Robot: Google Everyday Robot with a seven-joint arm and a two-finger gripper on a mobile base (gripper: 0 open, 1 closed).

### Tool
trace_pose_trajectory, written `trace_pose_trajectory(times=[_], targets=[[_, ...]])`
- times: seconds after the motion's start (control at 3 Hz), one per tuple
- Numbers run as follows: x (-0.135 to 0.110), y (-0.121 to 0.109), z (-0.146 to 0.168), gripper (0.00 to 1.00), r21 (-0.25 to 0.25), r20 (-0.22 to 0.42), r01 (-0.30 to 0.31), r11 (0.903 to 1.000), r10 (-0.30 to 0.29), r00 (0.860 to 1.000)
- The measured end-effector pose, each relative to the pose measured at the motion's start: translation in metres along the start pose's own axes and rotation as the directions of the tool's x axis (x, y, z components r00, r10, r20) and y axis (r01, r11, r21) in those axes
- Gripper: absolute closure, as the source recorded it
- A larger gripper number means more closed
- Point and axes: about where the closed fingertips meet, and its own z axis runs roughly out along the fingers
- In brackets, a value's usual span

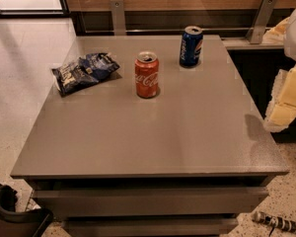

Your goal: Pick pepsi can

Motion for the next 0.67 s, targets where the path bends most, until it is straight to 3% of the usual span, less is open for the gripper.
trace_pose_trajectory(times=[0.33,0.67], targets=[[0.000,0.000,0.000,0.00,0.000,0.000,0.000,1.0000,0.000,1.000],[0.006,-0.019,0.006,0.00,0.030,0.021,-0.033,0.9990,0.032,0.999]])
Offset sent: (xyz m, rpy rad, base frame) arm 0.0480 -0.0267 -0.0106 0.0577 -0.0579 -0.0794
